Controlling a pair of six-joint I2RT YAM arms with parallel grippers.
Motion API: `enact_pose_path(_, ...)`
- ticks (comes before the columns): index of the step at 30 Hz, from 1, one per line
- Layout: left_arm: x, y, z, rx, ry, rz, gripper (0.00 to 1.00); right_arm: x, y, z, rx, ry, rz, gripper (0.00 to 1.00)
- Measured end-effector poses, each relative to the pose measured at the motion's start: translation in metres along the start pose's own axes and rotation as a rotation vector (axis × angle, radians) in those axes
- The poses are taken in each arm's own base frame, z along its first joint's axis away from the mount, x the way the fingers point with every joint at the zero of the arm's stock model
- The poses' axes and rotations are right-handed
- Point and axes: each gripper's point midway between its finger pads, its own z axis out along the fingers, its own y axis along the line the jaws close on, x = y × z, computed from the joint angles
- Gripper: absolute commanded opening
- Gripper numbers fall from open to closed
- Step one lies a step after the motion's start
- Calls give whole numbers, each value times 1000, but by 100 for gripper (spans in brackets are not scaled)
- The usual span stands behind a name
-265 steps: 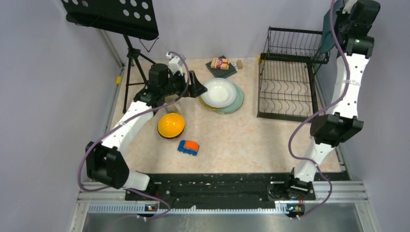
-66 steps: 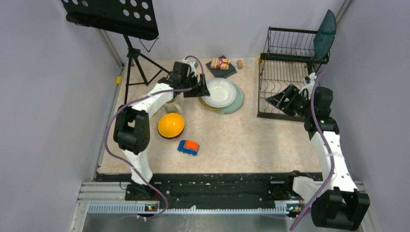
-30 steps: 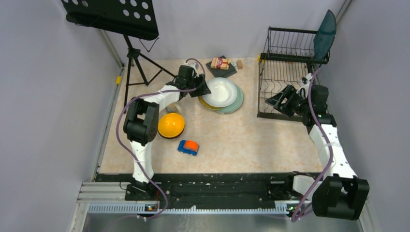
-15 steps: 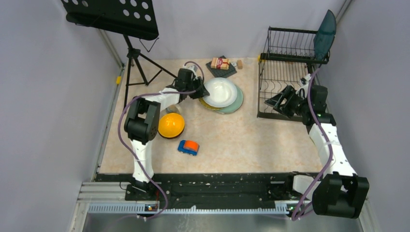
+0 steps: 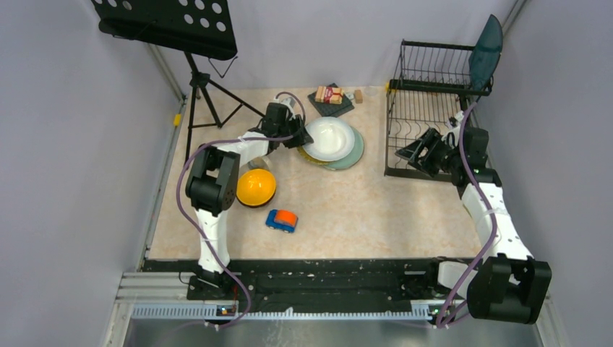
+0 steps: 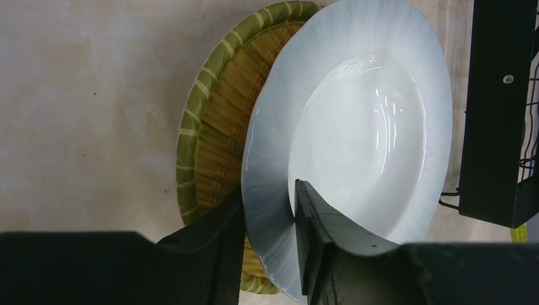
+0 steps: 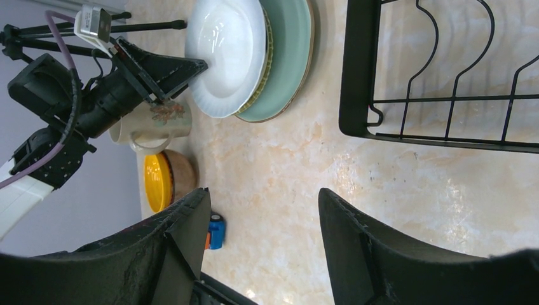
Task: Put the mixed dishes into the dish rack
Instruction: Pick up the plate at the center of the board.
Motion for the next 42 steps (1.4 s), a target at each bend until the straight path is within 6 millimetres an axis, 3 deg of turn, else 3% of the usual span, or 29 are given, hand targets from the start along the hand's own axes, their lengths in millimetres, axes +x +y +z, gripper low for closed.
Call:
enact_pose_path(10,-1,-1,-5,-10,2,-1,32,1,-2,2,5,7,14,64)
enact_pose_path(13,-2,-1,-7,-17,1,1,23,2,-3,3,10,11,18,64)
enact_pose_path(17,-6,-7,-11,-2,-9,7,24,2,-4,3,11,13,20,64)
enact_pose_path(20,-5,-7,-12,-3,-4,5,18,2,-3,3,11,13,25,64)
enact_pose_path(22,-5,-7,-12,0,-1,4,5,2,-3,3,11,13,28,64)
enact_pose_path(24,-5,-7,-12,2,0,3,0,2,-3,3,11,13,31,64)
enact_pose_path(34,-10,-12,-17,45,17,-52,0,4,-6,5,19,21,45,64)
enact_pose_path(42,-27,-22,-28,130,28,-135,0,5,-9,8,26,32,54,64)
